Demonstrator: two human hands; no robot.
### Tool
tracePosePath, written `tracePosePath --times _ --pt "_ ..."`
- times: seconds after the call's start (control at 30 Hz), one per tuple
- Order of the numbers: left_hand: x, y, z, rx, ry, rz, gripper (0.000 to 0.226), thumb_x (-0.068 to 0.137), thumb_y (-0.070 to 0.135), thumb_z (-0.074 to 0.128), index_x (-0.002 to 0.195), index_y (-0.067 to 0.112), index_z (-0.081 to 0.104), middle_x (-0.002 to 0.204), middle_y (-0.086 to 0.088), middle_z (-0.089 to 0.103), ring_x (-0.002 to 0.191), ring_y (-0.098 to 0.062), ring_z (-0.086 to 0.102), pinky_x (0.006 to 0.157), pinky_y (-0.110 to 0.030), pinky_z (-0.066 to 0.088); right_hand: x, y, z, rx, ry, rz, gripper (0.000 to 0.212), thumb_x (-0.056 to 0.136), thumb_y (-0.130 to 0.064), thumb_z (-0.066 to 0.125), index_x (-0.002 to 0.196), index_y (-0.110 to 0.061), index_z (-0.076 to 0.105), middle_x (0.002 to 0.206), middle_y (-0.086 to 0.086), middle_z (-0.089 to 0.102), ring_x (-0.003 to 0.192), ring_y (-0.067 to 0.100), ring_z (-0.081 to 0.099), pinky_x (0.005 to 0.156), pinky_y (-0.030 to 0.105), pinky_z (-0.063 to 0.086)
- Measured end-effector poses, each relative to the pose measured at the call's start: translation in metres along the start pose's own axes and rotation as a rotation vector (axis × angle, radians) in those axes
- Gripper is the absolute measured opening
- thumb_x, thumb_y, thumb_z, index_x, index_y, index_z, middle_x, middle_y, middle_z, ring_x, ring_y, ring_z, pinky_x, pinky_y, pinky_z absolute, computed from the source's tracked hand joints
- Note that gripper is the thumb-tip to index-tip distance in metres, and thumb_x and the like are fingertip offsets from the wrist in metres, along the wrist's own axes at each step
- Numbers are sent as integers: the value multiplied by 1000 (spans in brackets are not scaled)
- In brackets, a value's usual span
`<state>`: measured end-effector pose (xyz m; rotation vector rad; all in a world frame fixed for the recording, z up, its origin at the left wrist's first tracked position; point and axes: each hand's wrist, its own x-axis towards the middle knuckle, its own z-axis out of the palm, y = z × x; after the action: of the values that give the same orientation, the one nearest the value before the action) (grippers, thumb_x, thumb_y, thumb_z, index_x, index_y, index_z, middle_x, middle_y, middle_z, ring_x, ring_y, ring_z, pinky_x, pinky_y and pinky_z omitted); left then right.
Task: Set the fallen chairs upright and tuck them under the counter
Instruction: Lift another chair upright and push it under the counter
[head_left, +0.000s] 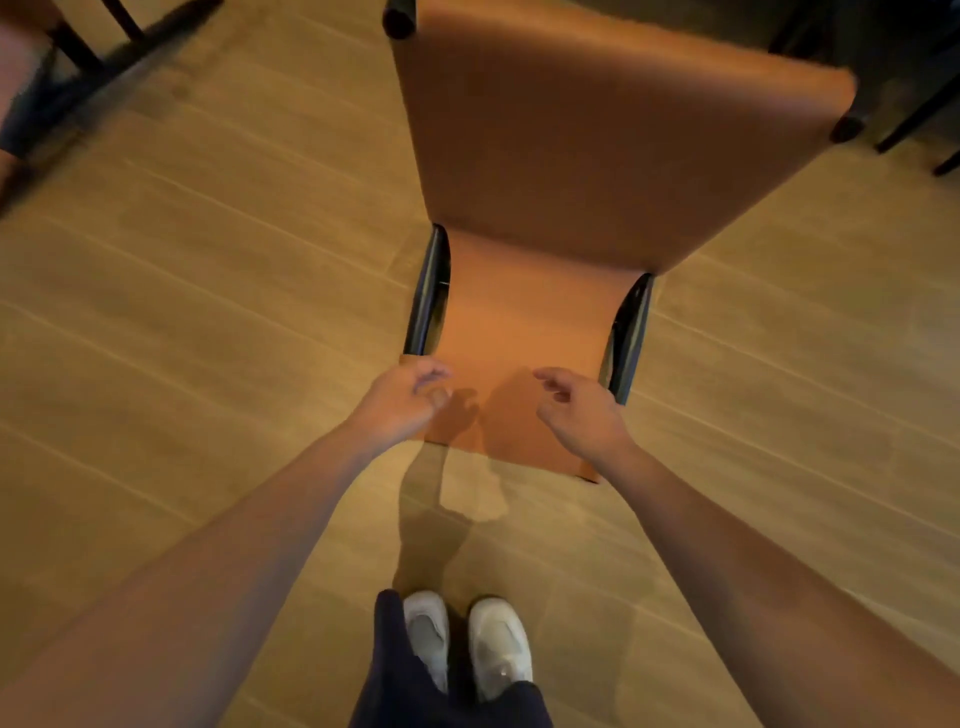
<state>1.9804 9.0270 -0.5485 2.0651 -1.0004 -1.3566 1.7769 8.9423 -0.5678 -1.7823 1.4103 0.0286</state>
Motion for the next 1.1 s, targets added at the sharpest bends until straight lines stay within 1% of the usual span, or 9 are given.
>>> tracePosePath --times 0.07,0.13,0.2,0.37,0.53,0.63,0.73,0.93,1.1 --pt "37 -34 25 114 -118 12 37 98 25 52 134 19 48 145 1 42 123 -16 46 90 -30 41 26 37 32 -99 21 -15 46 88 -21 58 132 -31 55 128 -5 62 110 11 60 70 -2 30" --pt "71 -62 46 202 -169 23 43 97 29 53 138 21 43 146 -2 40 120 -18 47 90 -29 40 53 69 59 -139 21 -33 47 89 -21 57 135 -31 52 133 -1 59 115 16 58 86 18 43" --pt "102 -88 64 370 -165 90 47 96 31 54 140 20 42 149 -3 37 131 -20 40 99 -30 37 76 95 82 -203 12 -51 49 90 -22 57 138 -29 49 138 2 55 123 21 53 96 30 43" --pt "161 -144 104 681 -87 254 55 95 30 55 145 19 35 151 -1 33 139 -21 28 111 -32 26 121 142 137 -495 -81 -183 64 90 -29 59 148 -27 34 154 6 34 139 25 34 113 34 28" --pt "202 -190 128 820 -48 400 59 95 33 54 147 23 29 157 1 21 145 -18 13 113 -38 21 159 173 169 -530 -11 -348 61 90 -22 57 147 -22 36 156 14 30 141 27 28 113 27 15" --pt "218 -209 135 855 -18 413 64 93 39 54 148 23 24 159 3 14 146 -17 5 113 -41 20 178 186 176 -545 45 -397 62 91 -28 56 149 -20 33 156 13 28 143 27 23 114 28 12" --pt "226 -222 143 906 -31 416 73 91 43 56 150 23 16 161 3 3 147 -17 -2 113 -44 18 186 194 188 -642 1 -378 76 91 -44 55 153 -23 17 162 9 10 148 27 8 118 39 12" --pt "232 -238 151 1133 -128 397 102 82 55 62 151 26 -7 159 -3 -21 146 -24 -16 116 -48 1 182 201 214 -847 -71 -350 110 79 -68 56 153 -22 -11 157 18 -24 143 41 -22 115 60 -5" --pt "226 -247 162 1329 -46 428 111 80 52 64 150 21 -16 155 -14 -28 143 -35 -20 111 -65 7 175 212 230 -937 -56 -321 123 75 -64 61 147 -20 -28 155 19 -29 141 44 -25 106 72 -7"
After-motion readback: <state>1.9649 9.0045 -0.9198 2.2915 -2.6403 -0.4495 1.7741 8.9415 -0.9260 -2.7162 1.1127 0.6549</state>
